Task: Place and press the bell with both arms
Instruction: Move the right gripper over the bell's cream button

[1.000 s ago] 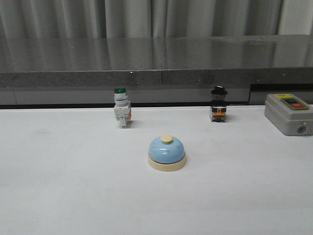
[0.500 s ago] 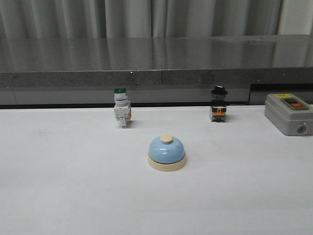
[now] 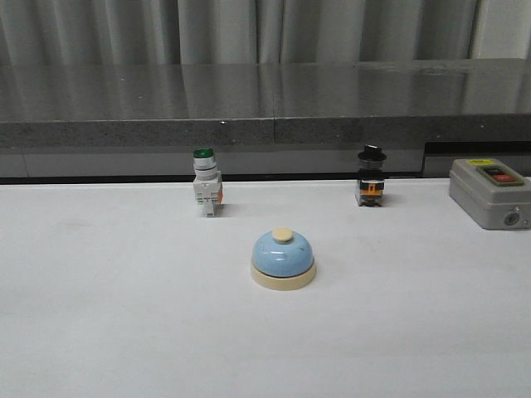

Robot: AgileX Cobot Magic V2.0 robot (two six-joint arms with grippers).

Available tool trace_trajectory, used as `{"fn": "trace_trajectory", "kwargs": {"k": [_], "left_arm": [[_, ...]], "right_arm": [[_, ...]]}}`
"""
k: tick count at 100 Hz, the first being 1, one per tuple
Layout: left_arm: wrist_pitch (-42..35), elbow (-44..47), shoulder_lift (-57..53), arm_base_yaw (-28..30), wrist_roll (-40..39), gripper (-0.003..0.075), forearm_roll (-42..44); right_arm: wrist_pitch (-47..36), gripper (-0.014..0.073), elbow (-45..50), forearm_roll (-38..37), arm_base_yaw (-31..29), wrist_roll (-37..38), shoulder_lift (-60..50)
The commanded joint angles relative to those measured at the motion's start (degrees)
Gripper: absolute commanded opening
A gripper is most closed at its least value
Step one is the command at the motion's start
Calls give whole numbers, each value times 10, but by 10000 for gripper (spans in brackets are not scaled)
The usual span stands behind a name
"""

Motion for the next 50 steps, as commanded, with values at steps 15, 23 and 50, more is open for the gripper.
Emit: {"fn": "trace_trajectory", "kwargs": {"k": [15, 23, 50], "left_arm": [[-46, 25, -18, 2, -4, -20, -5], [-46, 25, -18, 2, -4, -20, -5], [-46, 25, -18, 2, -4, -20, -5]], "right_arm": [[-41, -70, -75, 7, 80, -3, 111], [-41, -70, -99, 7, 103, -3, 156], [-41, -70, -189, 7, 171, -3, 304]]}}
